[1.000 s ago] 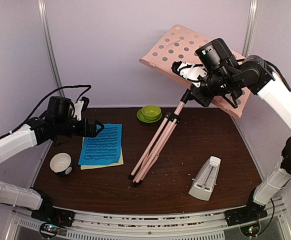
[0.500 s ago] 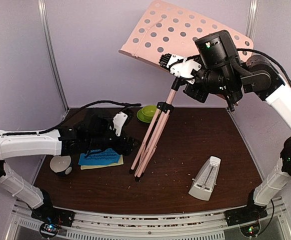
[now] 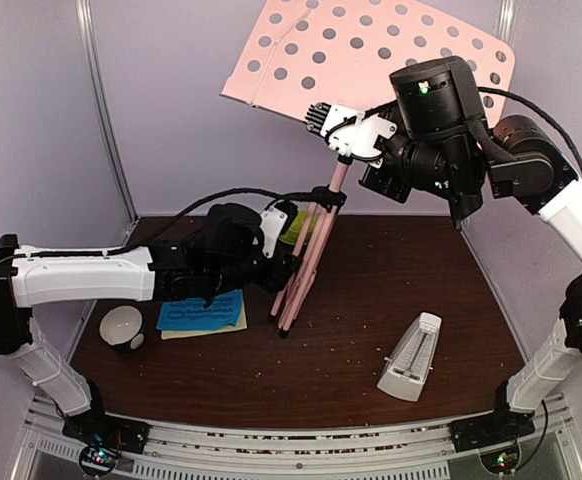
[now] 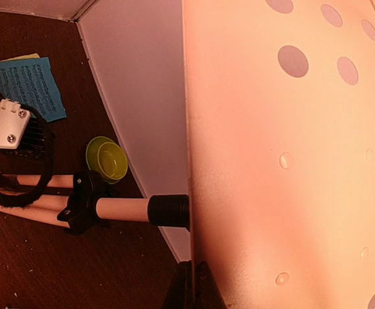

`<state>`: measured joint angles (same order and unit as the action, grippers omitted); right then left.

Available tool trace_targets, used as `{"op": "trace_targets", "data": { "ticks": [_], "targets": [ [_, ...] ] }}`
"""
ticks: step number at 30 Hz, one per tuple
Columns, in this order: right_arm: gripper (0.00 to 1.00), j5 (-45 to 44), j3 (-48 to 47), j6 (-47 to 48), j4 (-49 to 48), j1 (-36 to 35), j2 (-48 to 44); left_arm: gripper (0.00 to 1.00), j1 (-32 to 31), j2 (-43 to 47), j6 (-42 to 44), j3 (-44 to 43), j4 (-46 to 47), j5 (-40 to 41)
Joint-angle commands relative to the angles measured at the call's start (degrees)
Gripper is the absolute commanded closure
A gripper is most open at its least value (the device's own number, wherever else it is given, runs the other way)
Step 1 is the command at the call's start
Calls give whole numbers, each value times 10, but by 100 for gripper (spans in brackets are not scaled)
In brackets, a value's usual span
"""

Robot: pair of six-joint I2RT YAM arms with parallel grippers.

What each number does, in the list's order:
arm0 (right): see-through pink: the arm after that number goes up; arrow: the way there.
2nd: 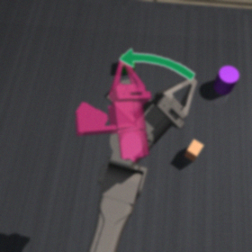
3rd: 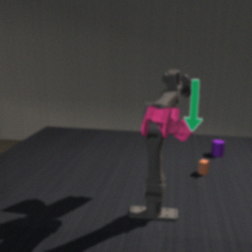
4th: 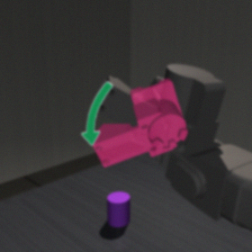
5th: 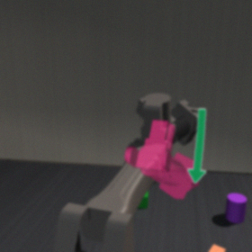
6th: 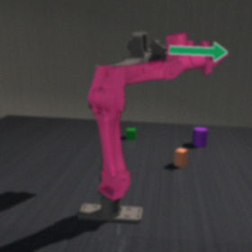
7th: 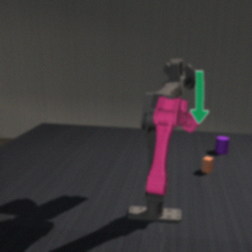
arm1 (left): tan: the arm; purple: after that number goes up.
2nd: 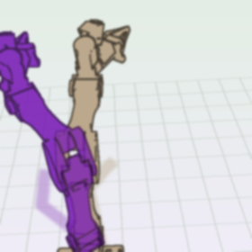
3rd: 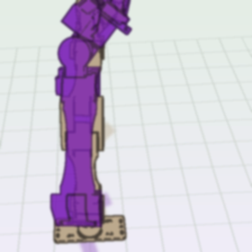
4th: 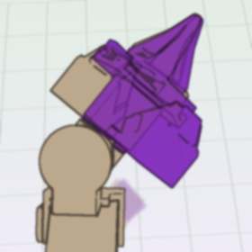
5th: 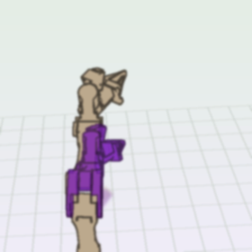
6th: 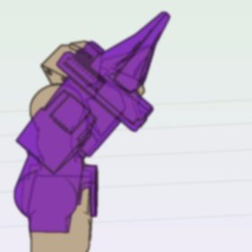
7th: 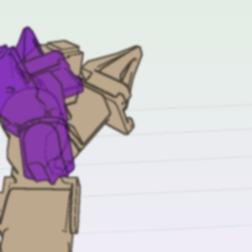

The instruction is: Set up the instrument practice props

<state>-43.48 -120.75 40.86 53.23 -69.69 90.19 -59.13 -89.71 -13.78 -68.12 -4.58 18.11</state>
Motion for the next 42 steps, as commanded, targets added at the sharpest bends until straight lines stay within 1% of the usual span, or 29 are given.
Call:
{"op": "trace_targets", "data": {
  "ticks": [1,7,10,12,13,15,17,19,23,28,33,37,39,42],
  "targets": [
    [100,-52,-34,5,-161,-13,-56,49,2,2,32,-17,22,45],
    [100,-51,-25,7,-162,-16,-64,53,1,-3,62,-28,43,52],
    [100,-47,-15,8,-174,-23,-70,48,-4,-21,69,-50,41,62],
    [100,-44,-13,7,-174,-24,-71,48,-6,-33,78,-66,37,63],
    [100,-44,-13,7,-172,-25,-70,50,-7,-37,87,-70,36,56],
    [100,-49,-14,10,-170,-25,-69,59,-11,-40,130,-71,43,35],
    [100,-54,-12,13,-170,-25,-72,69,-14,-37,176,-61,51,13],
    [100,-55,-12,14,-174,-25,-79,76,-13,-32,206,-43,62,-6],
    [100,-54,-20,15,-178,-25,-89,83,-13,-23,262,-4,82,-42],
    [100,-51,-45,15,-164,-28,-88,92,-10,-26,330,53,147,-56],
    [100,-54,-52,39,-158,-36,-88,95,-4,-47,406,66,190,-49],
    [100,-57,-61,61,-154,-40,-81,99,7,-79,462,68,231,-21],
    [100,-58,-71,79,-150,-40,-73,100,18,-100,460,61,252,-10],
    [100,-61,-90,94,-151,-41,-55,100,33,-132,448,48,269,-18]
  ]
}}
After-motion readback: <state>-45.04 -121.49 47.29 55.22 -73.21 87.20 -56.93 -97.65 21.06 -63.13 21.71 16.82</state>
